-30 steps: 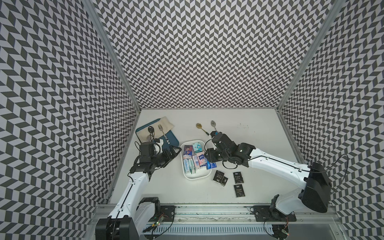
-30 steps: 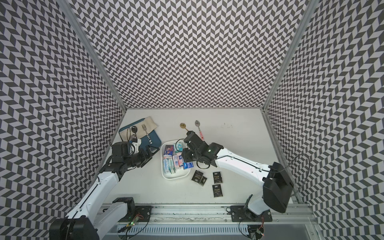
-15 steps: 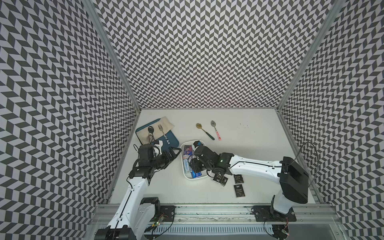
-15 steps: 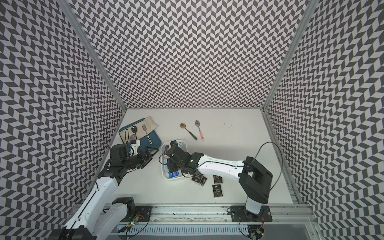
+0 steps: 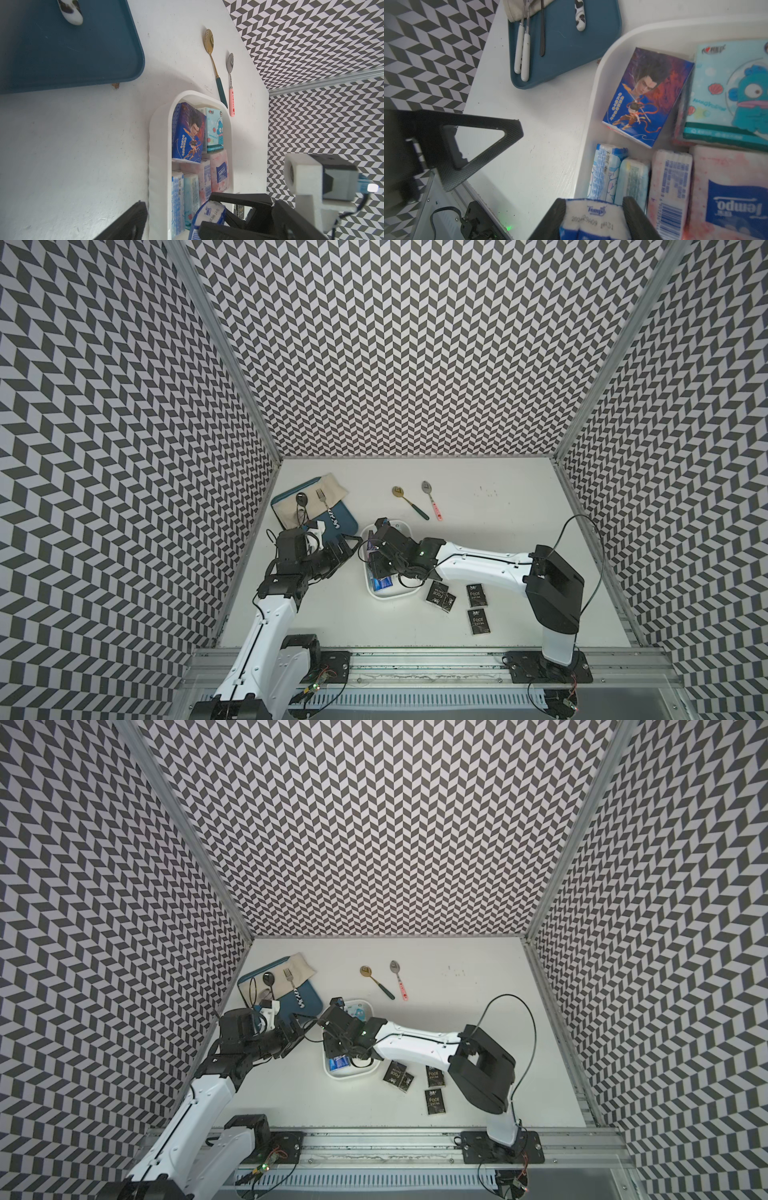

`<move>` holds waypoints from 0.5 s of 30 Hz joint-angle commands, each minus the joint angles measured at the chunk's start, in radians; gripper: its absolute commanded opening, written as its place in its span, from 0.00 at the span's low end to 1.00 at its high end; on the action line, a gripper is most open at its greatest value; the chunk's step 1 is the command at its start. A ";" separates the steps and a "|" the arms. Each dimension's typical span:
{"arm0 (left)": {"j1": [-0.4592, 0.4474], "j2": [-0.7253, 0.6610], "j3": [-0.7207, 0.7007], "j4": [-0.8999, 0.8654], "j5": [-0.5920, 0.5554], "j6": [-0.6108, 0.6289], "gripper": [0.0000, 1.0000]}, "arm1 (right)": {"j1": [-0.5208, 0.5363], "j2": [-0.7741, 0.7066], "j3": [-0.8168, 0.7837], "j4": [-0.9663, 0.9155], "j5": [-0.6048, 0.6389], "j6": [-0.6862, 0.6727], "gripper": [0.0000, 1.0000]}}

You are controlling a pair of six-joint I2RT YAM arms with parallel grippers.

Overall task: Put the pocket tissues into the storage box
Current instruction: Place the pocket tissues in the storage box.

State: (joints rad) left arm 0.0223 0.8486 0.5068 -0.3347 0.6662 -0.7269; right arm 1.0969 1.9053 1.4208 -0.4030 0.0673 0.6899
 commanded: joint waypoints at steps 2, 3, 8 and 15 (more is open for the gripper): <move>0.007 -0.002 0.008 -0.015 -0.010 0.017 1.00 | 0.001 -0.001 0.022 -0.037 0.028 0.016 0.55; 0.008 -0.003 0.010 -0.017 -0.010 0.018 1.00 | 0.002 -0.007 0.020 -0.040 0.024 0.016 0.58; 0.007 0.000 0.024 -0.023 -0.014 0.021 1.00 | 0.001 -0.062 -0.010 -0.008 -0.020 0.007 0.66; 0.007 -0.001 0.038 -0.032 -0.018 0.029 1.00 | -0.002 -0.181 -0.084 -0.013 -0.044 -0.039 0.67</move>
State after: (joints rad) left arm 0.0223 0.8490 0.5087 -0.3527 0.6582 -0.7185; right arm 1.0966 1.7950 1.3651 -0.4412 0.0307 0.6819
